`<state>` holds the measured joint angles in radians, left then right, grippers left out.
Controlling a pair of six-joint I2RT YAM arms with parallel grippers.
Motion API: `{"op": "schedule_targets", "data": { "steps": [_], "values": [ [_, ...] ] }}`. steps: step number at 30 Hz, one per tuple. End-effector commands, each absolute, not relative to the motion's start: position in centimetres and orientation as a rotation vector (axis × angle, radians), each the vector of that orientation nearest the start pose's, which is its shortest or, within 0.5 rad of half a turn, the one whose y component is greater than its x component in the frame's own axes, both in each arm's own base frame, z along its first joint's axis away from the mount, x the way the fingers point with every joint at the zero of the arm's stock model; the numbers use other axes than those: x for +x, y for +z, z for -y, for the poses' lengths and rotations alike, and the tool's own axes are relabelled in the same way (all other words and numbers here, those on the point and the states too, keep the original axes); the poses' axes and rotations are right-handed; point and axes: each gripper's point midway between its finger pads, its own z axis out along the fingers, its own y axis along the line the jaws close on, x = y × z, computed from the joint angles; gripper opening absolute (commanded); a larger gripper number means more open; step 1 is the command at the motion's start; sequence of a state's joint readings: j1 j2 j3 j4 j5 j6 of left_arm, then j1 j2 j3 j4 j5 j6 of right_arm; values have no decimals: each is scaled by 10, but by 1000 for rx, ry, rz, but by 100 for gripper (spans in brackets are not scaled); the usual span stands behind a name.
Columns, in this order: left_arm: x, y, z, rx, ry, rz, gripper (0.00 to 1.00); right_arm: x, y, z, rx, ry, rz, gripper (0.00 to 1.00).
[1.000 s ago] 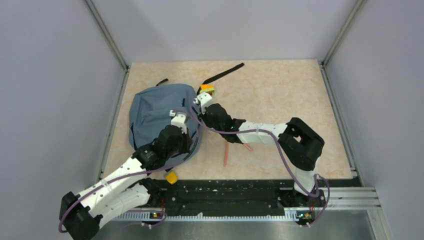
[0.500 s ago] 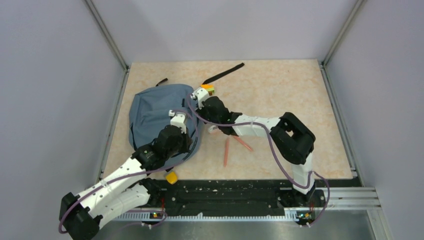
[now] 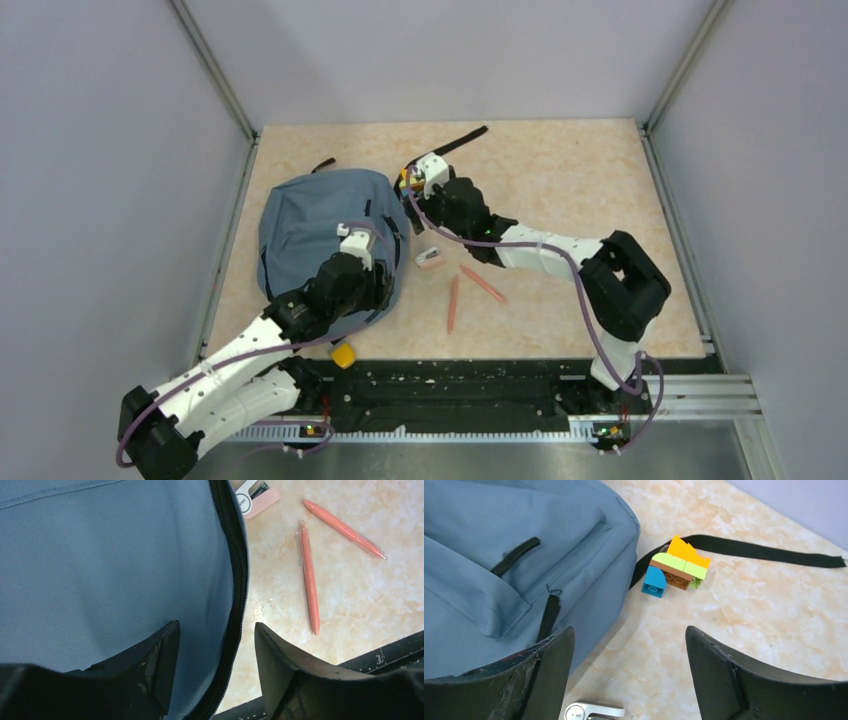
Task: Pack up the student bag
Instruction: Zip the student bag at the center of the board, then unzip the student bag at the center of the board.
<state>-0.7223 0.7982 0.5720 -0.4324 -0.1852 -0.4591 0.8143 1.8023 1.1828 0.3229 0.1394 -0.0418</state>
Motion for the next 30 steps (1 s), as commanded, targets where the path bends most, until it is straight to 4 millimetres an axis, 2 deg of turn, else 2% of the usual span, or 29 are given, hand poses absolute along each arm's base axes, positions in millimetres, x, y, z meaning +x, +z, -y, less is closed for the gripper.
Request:
{"op": "schedule_targets", "data": {
  "steps": [1, 6, 9, 12, 15, 22, 26, 30],
  "values": [
    [217, 144, 161, 120, -435, -2181, 65, 382, 202, -365, -661, 416, -1673, 81],
    [234, 159, 143, -23, -338, -2103, 83, 366, 201, -349, -602, 489, -1715, 83],
    [250, 171, 124, -155, -274, -2065, 90, 353, 200, -343, -587, 533, -1733, 85],
    [272, 178, 99, -311, -273, -2042, 91, 340, 198, -337, -594, 562, -1743, 87],
    [290, 179, 66, -490, -259, -1998, 92, 332, 196, -334, -624, 573, -1735, 87],
    [302, 186, 22, -771, -276, -1868, 94, 325, 215, -342, -709, 610, -1697, 87],
    [310, 188, 8, -905, -349, -1753, 95, 318, 220, -336, -712, 607, -1694, 87],
    [322, 187, 0, -962, -377, -1718, 96, 319, 219, -330, -710, 583, -1698, 87]
  ]
}}
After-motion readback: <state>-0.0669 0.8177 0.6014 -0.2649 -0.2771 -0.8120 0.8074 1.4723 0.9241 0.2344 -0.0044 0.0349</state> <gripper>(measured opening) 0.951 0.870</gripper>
